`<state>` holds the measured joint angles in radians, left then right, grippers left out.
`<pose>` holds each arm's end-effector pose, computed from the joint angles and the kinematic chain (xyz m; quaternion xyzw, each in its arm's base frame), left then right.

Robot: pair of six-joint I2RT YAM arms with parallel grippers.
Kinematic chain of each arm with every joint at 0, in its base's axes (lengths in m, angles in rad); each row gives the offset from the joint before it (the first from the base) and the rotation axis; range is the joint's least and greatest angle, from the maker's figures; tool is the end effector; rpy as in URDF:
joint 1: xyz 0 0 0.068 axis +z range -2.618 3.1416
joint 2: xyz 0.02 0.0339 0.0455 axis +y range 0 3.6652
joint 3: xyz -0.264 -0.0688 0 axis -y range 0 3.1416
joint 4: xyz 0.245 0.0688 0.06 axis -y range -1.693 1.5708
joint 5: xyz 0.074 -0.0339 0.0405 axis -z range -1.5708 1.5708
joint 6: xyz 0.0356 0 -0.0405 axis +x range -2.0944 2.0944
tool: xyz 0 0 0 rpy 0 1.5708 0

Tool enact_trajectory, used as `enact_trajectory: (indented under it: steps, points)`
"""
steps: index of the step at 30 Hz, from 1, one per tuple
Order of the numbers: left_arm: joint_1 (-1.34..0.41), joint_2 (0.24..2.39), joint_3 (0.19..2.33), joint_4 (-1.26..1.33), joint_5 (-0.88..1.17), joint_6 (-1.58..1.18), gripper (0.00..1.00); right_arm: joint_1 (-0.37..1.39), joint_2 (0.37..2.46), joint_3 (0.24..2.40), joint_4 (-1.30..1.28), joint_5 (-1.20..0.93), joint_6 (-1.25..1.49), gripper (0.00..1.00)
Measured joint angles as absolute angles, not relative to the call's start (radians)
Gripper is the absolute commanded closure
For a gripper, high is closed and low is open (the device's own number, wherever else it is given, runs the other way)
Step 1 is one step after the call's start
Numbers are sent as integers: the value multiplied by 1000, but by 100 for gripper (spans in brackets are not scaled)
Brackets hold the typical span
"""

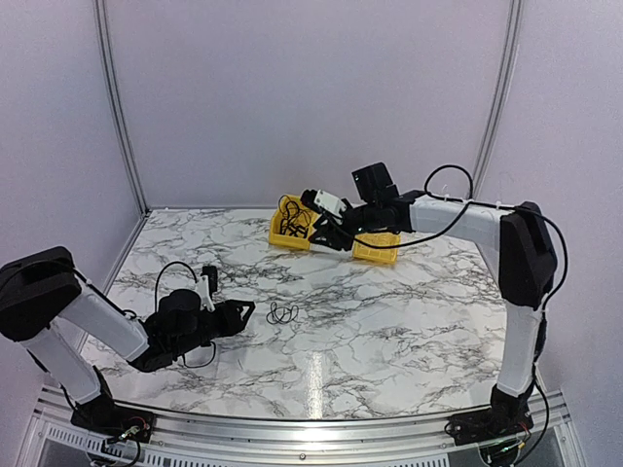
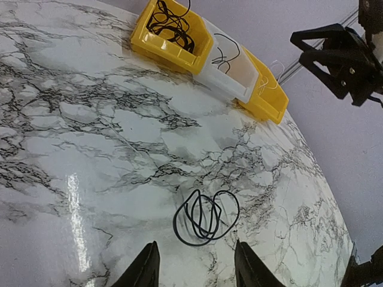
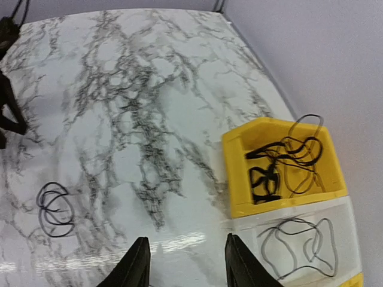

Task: Untangle the cables

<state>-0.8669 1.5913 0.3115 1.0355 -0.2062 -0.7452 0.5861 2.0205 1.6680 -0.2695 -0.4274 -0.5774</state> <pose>0.1730 -0.1926 0.1336 -0.0156 0.7862 -0.3857 0.4825 0.3850 0.2733 0.2610 -0.5586 0.6731 0.1906 0.4456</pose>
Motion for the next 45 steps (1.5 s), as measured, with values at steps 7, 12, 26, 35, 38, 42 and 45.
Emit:
enact_trajectory:
  steps: [7, 12, 26, 35, 38, 42, 45]
  points:
    - [-867, 1688, 424, 987, -137, -780, 55, 714, 1967, 1428, -321, -509, -573, 63]
    - [-867, 1776, 545, 900, -94, -803, 56, 735, 1965, 1359, -338, -543, -545, 63]
    - [-854, 1881, 682, 742, -79, -865, 84, 730, 1885, 1295, -312, -570, -516, 66]
    - [-853, 1863, 680, 725, -97, -854, 100, 730, 1885, 1292, -308, -578, -516, 68]
    - [-853, 1822, 674, 722, -92, -819, 100, 730, 1885, 1292, -308, -581, -510, 66]
    - [-853, 1765, 674, 721, -53, -756, 100, 730, 1885, 1310, -318, -585, -489, 58]
    - [-858, 1725, 674, 723, 6, -699, 100, 730, 1882, 1341, -316, -587, -471, 56]
